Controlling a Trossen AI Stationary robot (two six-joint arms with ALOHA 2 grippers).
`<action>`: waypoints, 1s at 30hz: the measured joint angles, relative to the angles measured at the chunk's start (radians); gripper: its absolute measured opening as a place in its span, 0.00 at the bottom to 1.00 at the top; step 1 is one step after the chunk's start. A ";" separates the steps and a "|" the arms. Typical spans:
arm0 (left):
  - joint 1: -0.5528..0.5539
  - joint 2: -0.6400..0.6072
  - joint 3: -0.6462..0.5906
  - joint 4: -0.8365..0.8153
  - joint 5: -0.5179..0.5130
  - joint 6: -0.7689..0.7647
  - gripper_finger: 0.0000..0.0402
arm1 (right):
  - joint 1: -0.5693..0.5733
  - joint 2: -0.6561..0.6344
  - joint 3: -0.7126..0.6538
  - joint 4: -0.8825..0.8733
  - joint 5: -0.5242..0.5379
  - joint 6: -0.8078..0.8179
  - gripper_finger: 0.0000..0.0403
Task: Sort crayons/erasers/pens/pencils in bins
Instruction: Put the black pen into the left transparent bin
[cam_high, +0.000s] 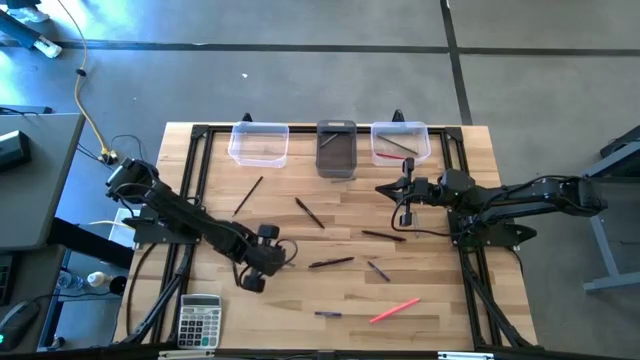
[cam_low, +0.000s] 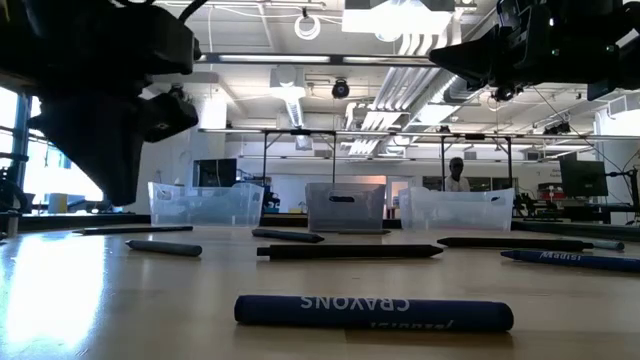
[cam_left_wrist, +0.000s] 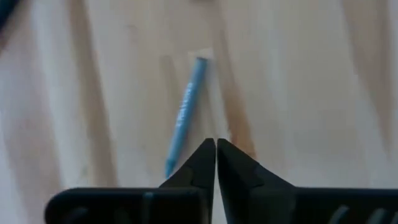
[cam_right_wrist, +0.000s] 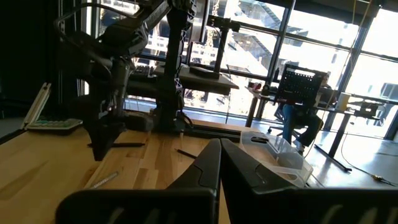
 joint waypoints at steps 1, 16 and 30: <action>0.001 0.000 -0.006 0.017 0.026 0.012 0.00 | 0.000 0.000 0.000 0.000 0.000 -0.003 0.00; 0.041 0.000 -0.047 0.282 -0.005 0.061 0.00 | 0.132 0.000 0.001 -0.241 0.185 0.090 0.00; 0.055 0.005 -0.123 0.516 -0.009 0.005 0.00 | 0.441 0.002 0.165 -0.967 0.511 0.530 0.01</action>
